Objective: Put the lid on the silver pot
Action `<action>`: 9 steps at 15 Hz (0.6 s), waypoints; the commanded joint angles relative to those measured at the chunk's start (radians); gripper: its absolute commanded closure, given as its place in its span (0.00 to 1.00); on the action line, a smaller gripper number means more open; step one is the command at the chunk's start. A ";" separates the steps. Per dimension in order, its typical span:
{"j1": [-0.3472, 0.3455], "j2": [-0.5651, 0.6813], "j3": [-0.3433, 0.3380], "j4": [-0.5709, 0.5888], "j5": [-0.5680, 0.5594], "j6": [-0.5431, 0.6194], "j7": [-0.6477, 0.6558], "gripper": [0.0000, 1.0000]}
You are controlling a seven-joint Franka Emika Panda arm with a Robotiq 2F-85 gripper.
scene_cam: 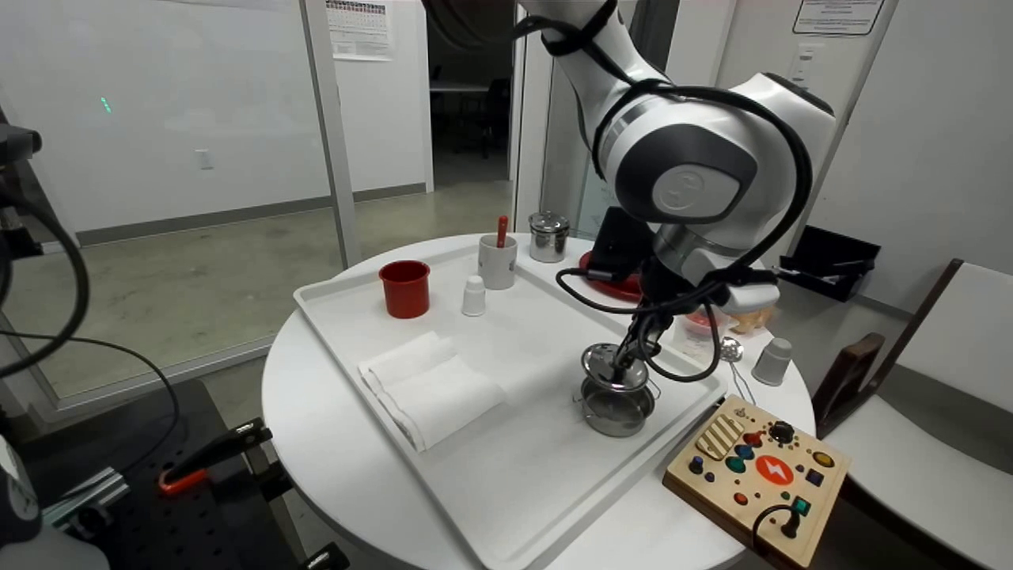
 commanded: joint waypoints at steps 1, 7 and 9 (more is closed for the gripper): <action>-0.015 0.032 -0.006 0.050 0.025 -0.035 0.013 0.89; -0.018 0.056 -0.006 0.061 0.022 -0.036 0.021 0.89; -0.017 0.066 -0.005 0.064 0.022 -0.039 0.022 0.89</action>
